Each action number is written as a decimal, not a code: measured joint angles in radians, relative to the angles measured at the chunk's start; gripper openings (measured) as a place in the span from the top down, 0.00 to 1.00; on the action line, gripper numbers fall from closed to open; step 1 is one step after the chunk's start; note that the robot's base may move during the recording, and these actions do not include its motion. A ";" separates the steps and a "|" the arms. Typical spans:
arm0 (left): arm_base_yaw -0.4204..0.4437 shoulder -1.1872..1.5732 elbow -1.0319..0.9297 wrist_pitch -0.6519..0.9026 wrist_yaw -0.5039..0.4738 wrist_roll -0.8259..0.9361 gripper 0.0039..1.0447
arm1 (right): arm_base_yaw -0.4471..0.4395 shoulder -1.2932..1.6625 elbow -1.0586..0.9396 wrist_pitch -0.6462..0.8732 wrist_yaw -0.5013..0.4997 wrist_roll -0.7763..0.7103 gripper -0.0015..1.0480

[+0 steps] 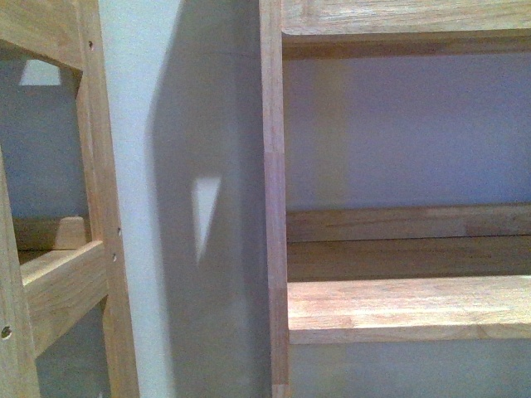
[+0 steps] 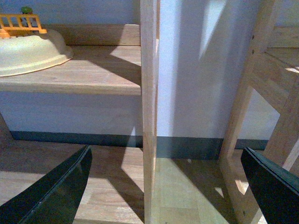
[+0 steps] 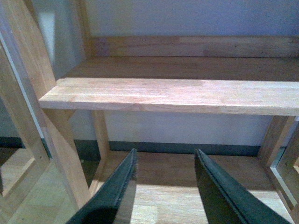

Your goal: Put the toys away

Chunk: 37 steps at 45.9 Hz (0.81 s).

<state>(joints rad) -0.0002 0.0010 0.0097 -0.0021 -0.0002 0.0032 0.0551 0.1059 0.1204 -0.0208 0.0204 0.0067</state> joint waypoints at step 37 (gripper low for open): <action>0.000 0.000 0.000 0.000 0.000 0.000 0.06 | -0.053 -0.098 -0.106 0.017 -0.020 -0.003 0.97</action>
<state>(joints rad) -0.0002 0.0010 0.0097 -0.0021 -0.0002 0.0032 0.0025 0.0082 0.0139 -0.0040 0.0002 0.0032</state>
